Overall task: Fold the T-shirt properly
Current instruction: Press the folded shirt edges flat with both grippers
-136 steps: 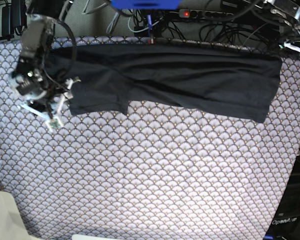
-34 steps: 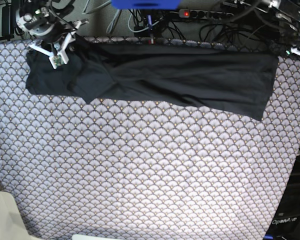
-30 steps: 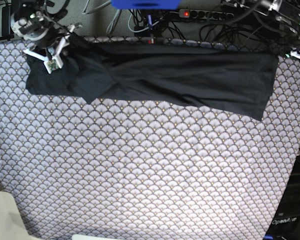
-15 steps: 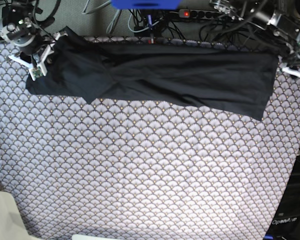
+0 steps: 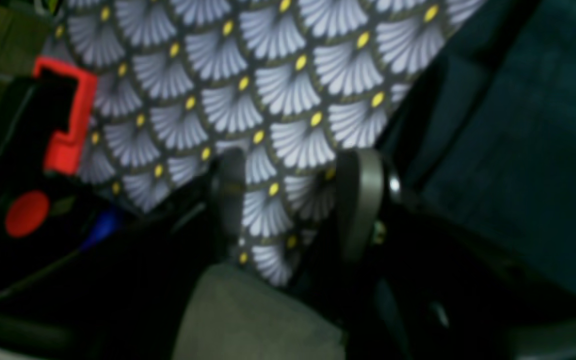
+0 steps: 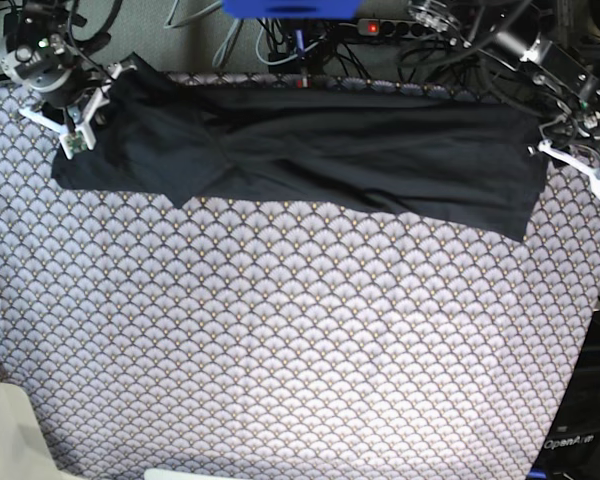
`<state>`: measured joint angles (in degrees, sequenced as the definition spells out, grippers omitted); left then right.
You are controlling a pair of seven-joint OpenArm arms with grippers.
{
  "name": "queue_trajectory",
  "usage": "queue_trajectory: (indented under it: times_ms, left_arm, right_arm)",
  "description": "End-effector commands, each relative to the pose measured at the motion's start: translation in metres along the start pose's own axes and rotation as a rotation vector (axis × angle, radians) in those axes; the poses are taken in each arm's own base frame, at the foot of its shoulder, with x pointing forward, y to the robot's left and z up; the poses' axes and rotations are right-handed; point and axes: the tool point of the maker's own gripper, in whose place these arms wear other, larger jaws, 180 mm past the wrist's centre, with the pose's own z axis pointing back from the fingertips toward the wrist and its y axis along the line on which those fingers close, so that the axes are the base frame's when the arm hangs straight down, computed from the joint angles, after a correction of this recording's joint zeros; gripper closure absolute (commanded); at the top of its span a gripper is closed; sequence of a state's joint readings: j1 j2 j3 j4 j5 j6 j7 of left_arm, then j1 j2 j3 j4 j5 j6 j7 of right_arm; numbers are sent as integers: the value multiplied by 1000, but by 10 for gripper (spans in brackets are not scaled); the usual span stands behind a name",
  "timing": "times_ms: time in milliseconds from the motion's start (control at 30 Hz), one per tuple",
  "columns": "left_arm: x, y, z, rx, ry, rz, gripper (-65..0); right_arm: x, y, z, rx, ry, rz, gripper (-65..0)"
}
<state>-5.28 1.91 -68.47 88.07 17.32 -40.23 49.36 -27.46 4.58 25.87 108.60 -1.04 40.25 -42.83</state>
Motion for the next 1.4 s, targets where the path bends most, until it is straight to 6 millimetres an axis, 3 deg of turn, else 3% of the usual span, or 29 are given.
queue_trajectory:
  times_ms: [0, 233, 533, 633, 767, 900, 1033, 1367]
  left_arm:
    - [27, 13, 11, 40, -82, -7, -285]
    - [57, 30, 47, 94, -141, -25, -285]
    - [58, 1, 47, -83, -81, -80, -285]
    - [55, -15, 40, -122, -53, -108, -285]
    - [36, -35, 19, -201, 20, -109, -285]
    - [28, -43, 6, -239, 40, -83, -285]
    - [22, -46, -2, -260, 50, -69, -325]
    - [1, -57, -22, -320, 100, -25, -326]
  right_arm:
    - [8, -5, -1, -6, -31, -4, -179]
    - [-7, -1, -18, 28, 11, -44, -179]
    - [-7, -1, -18, 28, 13, -45, -178]
    - [-8, -1, -18, 28, 14, -45, -178]
    - [-9, -1, -18, 29, 17, -45, -178]
    - [-9, 0, -18, 30, 17, -45, -178]
    - [-9, 0, -18, 30, 17, -45, -178]
    - [-8, -1, -18, 28, 14, -45, -178]
